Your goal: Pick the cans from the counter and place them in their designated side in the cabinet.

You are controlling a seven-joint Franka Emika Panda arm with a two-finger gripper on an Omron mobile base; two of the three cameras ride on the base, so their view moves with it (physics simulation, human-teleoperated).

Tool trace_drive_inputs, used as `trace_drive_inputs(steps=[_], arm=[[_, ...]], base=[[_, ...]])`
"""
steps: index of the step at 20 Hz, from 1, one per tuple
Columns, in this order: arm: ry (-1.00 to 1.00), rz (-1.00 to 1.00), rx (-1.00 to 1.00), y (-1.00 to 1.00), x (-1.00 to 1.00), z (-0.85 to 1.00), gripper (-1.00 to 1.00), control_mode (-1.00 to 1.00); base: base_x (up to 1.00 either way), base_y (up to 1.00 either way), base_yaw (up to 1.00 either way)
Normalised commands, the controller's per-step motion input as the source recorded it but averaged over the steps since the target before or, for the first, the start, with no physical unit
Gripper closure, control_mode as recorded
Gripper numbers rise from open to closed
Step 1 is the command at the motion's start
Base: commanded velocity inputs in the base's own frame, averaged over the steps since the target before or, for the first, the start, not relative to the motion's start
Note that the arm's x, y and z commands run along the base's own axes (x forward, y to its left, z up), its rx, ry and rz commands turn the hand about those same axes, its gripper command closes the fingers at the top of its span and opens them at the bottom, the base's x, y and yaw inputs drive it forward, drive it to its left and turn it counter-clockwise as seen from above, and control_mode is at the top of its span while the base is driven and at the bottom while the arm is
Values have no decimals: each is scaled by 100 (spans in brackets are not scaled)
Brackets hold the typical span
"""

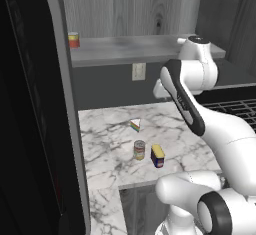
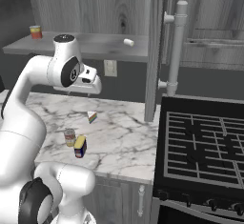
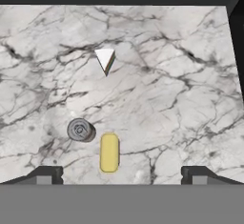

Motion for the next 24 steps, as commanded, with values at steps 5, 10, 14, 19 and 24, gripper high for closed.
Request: trace_drive_inputs(steps=[5,10,14,19,24], arm=[[0,0,0,7,-4,-21,-100,-100],[0,0,0,10,0,-16,-100,-100],[0,0,0,10,0,-12,-100,-100],[1,0,0,3,0,-17,-100,-100],[0,0,0,3,-4,-15,-100,-100]], base=[[0,0,0],[0,0,0],[0,0,0],[0,0,0],[0,0,0]])
